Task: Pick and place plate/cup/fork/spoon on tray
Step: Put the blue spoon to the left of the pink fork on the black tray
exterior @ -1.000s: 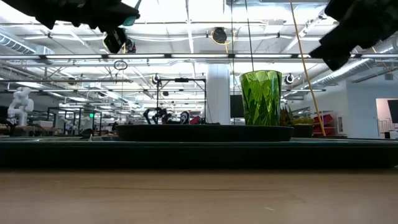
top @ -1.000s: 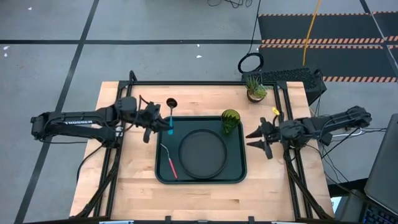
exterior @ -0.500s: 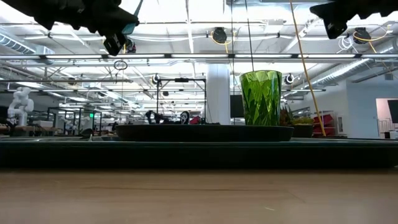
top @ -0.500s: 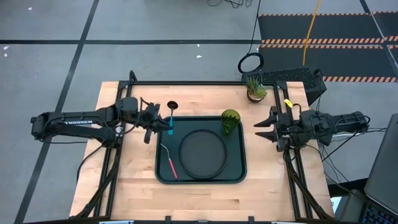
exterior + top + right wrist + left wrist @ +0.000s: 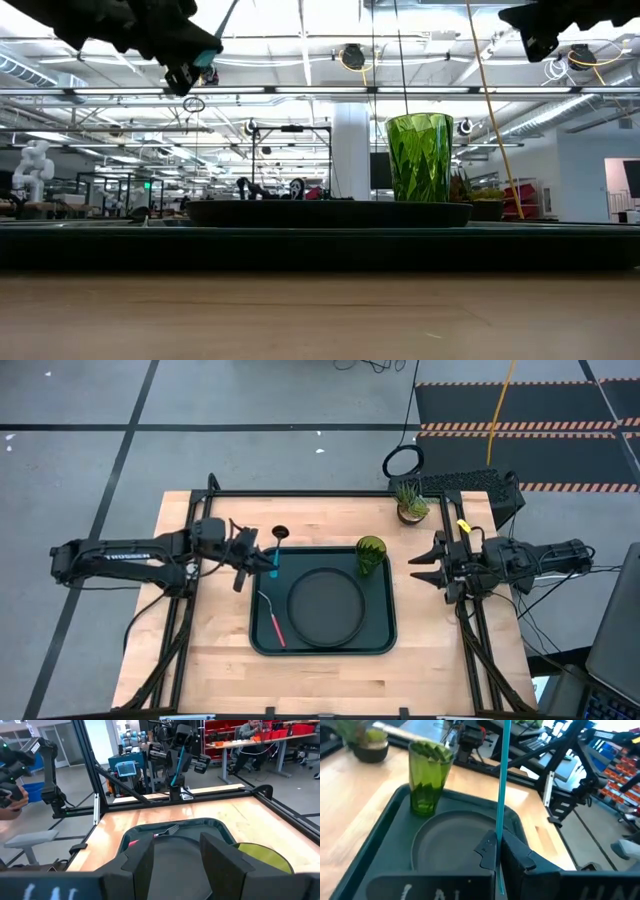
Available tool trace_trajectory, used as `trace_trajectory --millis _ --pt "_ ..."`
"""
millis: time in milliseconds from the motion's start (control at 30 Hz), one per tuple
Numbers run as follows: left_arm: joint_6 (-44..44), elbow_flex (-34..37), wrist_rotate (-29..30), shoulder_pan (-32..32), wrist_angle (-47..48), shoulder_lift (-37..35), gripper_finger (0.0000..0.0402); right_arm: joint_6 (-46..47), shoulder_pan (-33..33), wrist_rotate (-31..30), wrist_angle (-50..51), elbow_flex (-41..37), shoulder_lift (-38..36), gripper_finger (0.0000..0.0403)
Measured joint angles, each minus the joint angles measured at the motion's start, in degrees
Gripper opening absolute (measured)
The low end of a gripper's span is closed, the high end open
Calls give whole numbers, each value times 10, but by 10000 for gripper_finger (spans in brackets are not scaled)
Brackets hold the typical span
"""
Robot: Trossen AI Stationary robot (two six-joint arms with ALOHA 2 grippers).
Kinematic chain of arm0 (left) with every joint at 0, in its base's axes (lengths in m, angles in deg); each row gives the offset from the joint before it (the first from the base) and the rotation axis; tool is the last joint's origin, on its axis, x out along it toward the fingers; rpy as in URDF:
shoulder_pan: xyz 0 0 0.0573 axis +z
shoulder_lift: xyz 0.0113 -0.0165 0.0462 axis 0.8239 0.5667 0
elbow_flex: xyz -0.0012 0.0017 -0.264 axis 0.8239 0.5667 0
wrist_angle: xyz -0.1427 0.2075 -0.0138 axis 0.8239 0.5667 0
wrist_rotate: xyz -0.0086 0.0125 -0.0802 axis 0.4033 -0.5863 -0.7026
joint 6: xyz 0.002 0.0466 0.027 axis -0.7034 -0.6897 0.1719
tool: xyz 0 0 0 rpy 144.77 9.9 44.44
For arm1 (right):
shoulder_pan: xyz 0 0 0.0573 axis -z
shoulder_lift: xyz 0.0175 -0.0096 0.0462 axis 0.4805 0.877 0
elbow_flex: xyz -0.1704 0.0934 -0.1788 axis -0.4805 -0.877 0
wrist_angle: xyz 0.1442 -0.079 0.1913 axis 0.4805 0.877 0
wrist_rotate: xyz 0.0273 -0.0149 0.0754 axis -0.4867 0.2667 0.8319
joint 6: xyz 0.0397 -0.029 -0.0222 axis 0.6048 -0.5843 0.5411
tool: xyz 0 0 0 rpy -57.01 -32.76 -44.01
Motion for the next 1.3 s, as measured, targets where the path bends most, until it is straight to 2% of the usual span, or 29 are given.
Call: trace_trajectory --millis 433,633,733,867,967,1167,1300 --pt "184 0 -81 0 -2 24 7 0 0 0 0 0 0 151" --pt "246 29 -74 4 -20 24 7 0 0 0 0 0 0 151" --pt "301 91 -70 11 -107 22 7 0 0 0 0 0 0 151" --pt "405 199 -68 30 -288 23 7 0 0 0 0 0 0 151" --pt "440 244 -70 49 -391 20 6 0 0 0 0 0 0 151" --pt "409 260 -70 37 -311 18 6 0 0 0 0 0 0 151" --pt "454 259 -66 21 -310 18 6 0 0 0 0 0 0 151"
